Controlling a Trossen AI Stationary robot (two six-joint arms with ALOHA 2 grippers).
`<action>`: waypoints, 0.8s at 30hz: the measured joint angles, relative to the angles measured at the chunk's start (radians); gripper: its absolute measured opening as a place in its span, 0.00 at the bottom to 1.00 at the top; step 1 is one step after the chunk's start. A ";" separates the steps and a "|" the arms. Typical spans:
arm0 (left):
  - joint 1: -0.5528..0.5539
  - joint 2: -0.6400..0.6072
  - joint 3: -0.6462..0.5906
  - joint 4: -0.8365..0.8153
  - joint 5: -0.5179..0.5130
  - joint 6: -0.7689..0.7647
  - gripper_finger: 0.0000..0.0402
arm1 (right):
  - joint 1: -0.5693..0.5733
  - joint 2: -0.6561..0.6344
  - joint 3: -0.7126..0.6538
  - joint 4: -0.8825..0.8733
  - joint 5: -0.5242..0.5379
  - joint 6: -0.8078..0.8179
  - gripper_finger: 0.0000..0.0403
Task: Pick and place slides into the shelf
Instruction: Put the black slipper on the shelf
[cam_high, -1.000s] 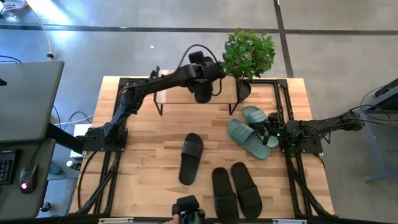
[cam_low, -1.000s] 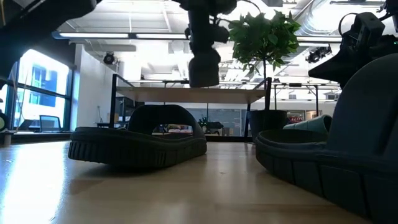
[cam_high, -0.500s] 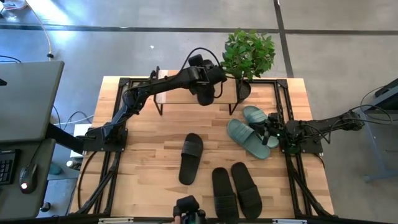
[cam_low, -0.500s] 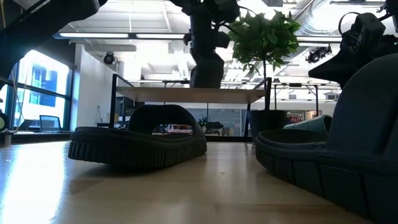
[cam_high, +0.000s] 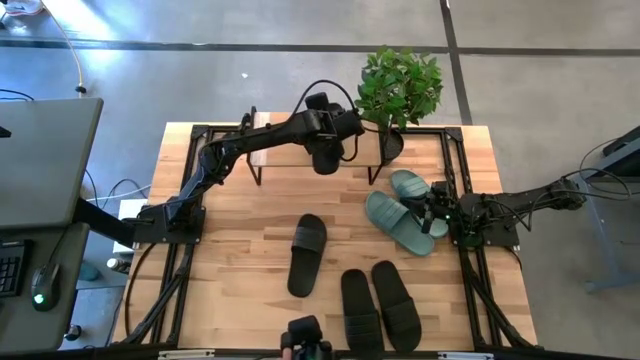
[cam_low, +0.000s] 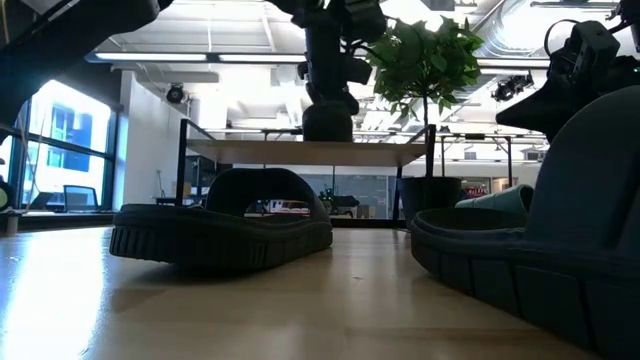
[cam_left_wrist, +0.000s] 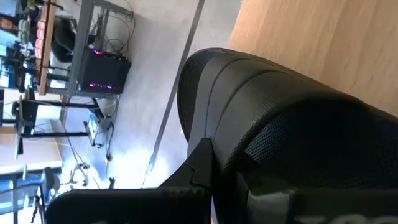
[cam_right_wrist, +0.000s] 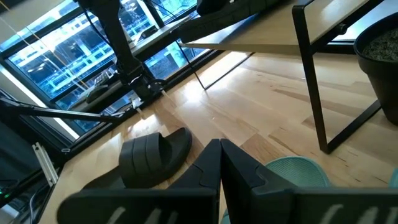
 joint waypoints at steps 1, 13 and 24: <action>-0.002 0.000 0.000 0.000 0.003 0.001 0.00 | 0.000 0.000 0.000 0.000 0.000 0.000 0.00; -0.002 0.000 -0.001 0.000 0.033 -0.040 0.14 | 0.000 0.000 0.000 -0.001 0.000 0.000 0.00; -0.002 0.000 -0.001 -0.001 0.033 -0.063 0.32 | 0.000 0.000 0.000 -0.001 0.000 0.000 0.00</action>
